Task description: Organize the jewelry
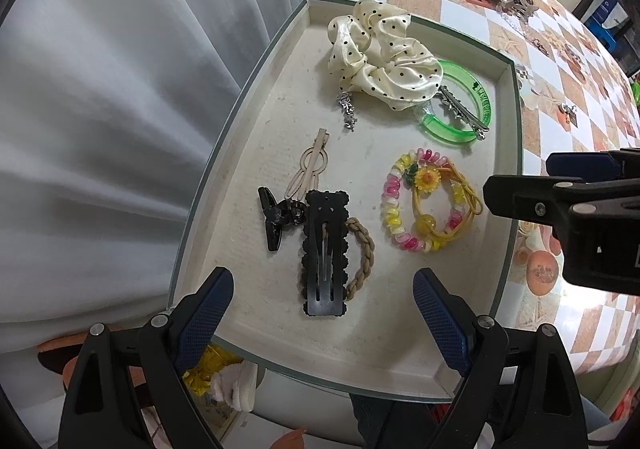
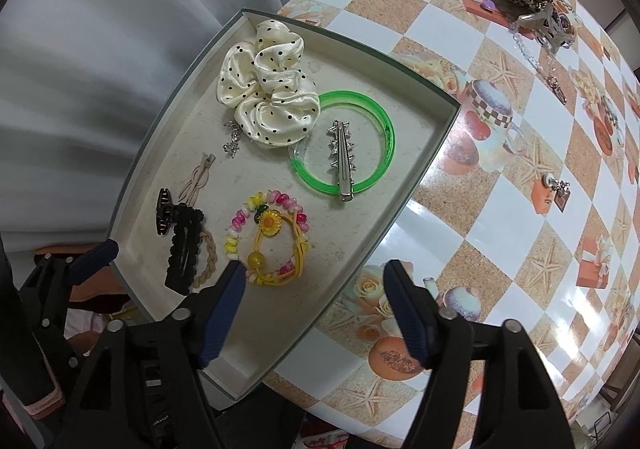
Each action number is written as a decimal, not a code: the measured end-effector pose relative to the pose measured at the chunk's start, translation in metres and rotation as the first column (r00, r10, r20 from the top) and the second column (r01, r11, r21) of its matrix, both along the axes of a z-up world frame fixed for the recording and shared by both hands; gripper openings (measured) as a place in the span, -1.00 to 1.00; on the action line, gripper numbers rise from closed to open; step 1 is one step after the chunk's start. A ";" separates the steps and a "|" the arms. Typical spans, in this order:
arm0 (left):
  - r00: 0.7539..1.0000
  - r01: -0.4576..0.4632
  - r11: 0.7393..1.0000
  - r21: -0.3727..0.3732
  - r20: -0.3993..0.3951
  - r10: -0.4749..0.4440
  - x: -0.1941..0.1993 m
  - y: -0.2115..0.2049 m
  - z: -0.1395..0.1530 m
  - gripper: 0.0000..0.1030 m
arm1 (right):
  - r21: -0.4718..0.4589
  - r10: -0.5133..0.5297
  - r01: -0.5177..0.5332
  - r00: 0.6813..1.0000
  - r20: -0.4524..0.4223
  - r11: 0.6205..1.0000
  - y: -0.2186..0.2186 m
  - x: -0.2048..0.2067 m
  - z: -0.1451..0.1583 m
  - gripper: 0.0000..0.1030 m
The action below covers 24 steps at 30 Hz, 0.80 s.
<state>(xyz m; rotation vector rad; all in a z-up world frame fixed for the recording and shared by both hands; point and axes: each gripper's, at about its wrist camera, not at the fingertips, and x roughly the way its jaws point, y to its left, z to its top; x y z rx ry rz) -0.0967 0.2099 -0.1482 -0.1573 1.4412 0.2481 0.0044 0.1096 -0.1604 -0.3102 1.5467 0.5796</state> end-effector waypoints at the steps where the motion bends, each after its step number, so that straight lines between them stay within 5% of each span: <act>1: 1.000 0.002 1.000 0.000 -0.001 -0.002 0.000 0.000 0.001 0.84 | 0.001 -0.002 0.002 1.000 0.000 1.000 0.000 0.001 0.001 0.48; 9: 1.000 0.014 1.000 -0.013 -0.008 -0.014 0.001 -0.004 0.008 0.84 | -0.003 -0.010 0.010 1.000 0.005 1.000 -0.004 0.002 0.012 0.56; 11: 1.000 0.015 1.000 -0.013 -0.006 -0.015 -0.002 -0.004 0.011 0.84 | -0.005 -0.011 0.011 1.000 0.011 1.000 -0.005 0.002 0.015 0.71; 24: 1.000 0.027 1.000 -0.007 0.015 -0.027 0.003 -0.005 0.033 0.84 | -0.018 -0.014 0.016 0.997 0.078 1.000 -0.015 0.002 0.046 0.73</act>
